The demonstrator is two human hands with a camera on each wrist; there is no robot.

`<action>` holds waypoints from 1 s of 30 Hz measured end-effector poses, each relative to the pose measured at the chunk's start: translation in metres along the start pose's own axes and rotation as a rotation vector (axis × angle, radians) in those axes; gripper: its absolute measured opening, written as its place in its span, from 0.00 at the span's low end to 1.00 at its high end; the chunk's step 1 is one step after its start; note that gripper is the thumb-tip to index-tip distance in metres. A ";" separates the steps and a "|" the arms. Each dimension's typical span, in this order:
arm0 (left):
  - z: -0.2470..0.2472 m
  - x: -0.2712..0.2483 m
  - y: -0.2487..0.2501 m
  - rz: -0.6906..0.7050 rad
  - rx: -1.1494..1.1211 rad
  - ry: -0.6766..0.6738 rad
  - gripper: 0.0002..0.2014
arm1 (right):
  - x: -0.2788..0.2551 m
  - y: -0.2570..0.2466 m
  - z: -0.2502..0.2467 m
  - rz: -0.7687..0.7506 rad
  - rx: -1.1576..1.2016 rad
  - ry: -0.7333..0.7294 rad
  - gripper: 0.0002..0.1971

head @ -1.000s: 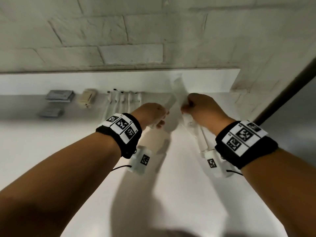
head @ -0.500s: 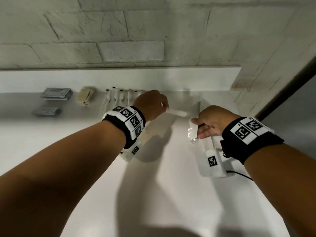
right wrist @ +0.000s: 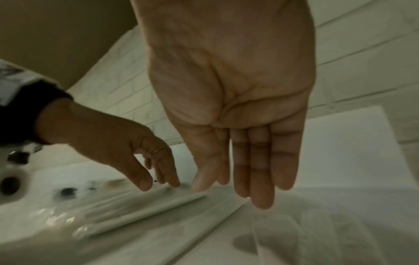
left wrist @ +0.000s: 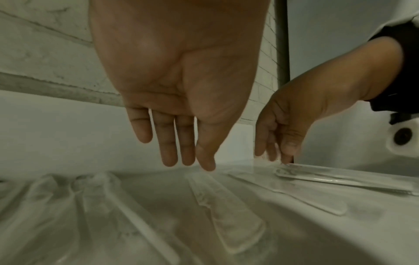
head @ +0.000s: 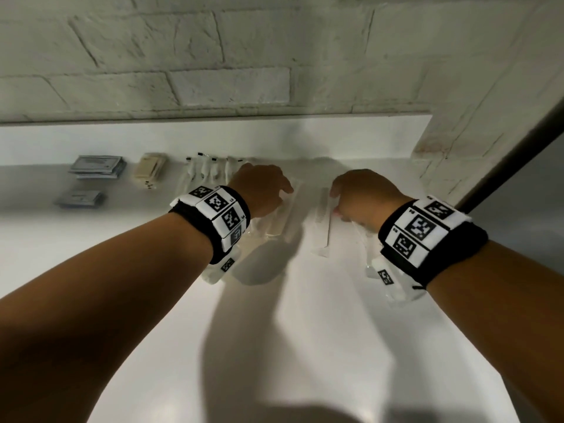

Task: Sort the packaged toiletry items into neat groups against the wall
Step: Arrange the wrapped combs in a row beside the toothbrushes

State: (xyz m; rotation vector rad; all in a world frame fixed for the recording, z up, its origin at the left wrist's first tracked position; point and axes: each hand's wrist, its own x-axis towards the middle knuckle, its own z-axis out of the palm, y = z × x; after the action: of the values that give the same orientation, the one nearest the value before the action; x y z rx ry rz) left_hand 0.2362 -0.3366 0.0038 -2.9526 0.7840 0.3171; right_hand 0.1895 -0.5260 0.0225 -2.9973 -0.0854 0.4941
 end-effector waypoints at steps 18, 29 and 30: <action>0.012 0.008 0.008 0.052 0.006 -0.184 0.34 | 0.036 -0.020 0.015 -0.170 -0.179 -0.095 0.28; 0.012 0.013 0.005 0.082 0.065 -0.274 0.53 | 0.034 -0.013 0.023 -0.214 -0.135 -0.047 0.29; 0.011 0.014 0.006 0.066 0.074 -0.275 0.54 | 0.034 -0.012 0.025 -0.203 -0.112 -0.037 0.32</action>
State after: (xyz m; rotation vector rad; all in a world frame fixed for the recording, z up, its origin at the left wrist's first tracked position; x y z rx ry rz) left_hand 0.2430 -0.3472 -0.0099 -2.7369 0.8354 0.6655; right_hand 0.2136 -0.5092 -0.0102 -3.0408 -0.4296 0.5388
